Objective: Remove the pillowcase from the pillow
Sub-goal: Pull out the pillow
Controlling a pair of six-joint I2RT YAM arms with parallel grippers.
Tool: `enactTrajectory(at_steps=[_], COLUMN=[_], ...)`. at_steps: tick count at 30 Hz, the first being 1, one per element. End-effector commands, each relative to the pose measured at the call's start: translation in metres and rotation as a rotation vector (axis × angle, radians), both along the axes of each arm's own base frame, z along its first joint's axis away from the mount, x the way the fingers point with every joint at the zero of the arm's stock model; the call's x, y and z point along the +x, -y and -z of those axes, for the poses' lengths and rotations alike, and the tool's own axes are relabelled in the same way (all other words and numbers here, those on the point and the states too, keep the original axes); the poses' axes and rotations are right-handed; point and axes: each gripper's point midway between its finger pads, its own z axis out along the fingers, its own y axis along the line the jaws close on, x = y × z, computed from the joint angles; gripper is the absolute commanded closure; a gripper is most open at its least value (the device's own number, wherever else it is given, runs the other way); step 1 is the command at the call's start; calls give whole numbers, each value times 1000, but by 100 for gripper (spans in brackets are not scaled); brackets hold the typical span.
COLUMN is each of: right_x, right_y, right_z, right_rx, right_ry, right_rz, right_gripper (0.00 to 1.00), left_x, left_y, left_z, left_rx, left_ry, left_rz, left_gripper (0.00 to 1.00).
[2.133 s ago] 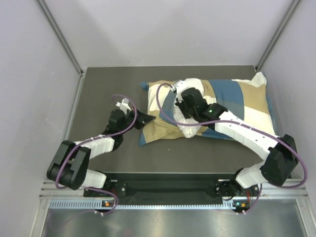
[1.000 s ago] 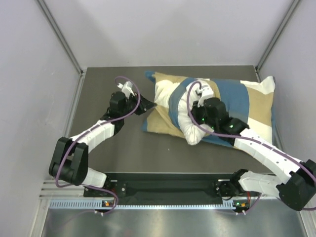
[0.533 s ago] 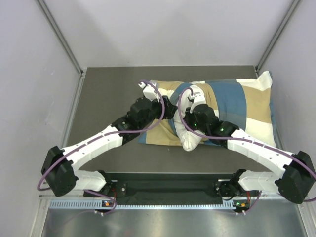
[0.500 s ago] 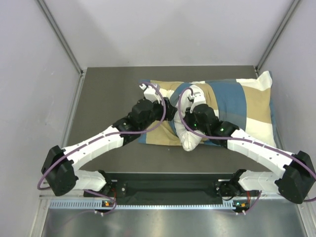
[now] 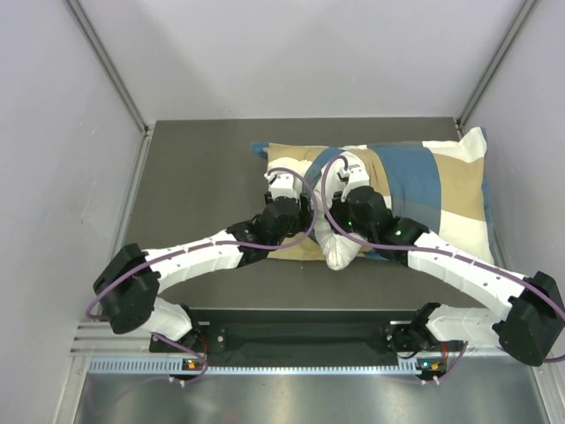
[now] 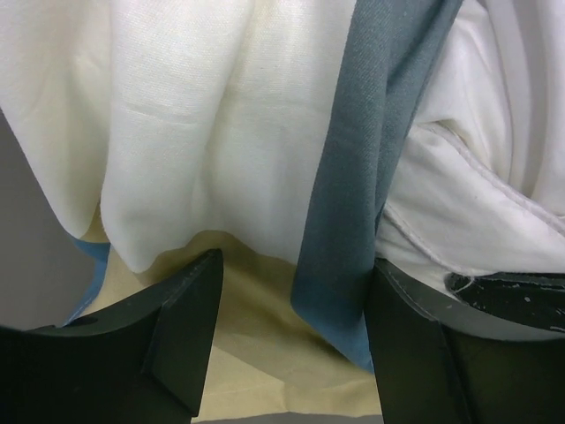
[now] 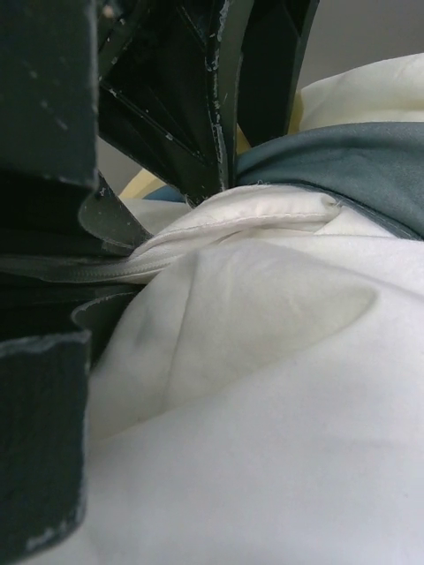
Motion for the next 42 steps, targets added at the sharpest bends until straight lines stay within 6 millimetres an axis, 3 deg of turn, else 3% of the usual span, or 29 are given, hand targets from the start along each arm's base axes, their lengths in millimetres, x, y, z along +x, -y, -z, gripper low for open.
enactTrajectory(at_steps=[1,8,12,16,17,21,26,29,33,42], right_x=[-19,-30,-36,-39,-40,-39,-36,-31,-21,-7], right_y=[18,16,12,18,23,43,64,84,121,201], right_z=[21,34,34,25,28,35,37,39,41,26], right_rx=[-56,-57,-49,-29,-42,-115,-166,-181,-176,-193], right_ry=[-72,-107,-107,-85,-91,-93,-84,-88,-92,-65], right_rz=[22,3,-8,11,29,99,198,267,385,598], right_gripper=[100,100,100,100,100,100,100,100,100,100], left_x=[20,30,47,58,57,59,65,63,65,65], left_y=[-18,6,-1,-27,-36,-73,-122,-143,-171,-186], left_z=[3,-13,4,15,23,13,19,18,14,14], left_rx=[20,-63,15,18,14,-16,-7,-29,-41,-53], left_ry=[70,125,103,60,42,55,22,14,6,-8], left_rz=[-126,-78,-130,-204,-226,-296,-376,-396,-436,-434], left_gripper=[32,30,33,63,77,92,96,97,96,100])
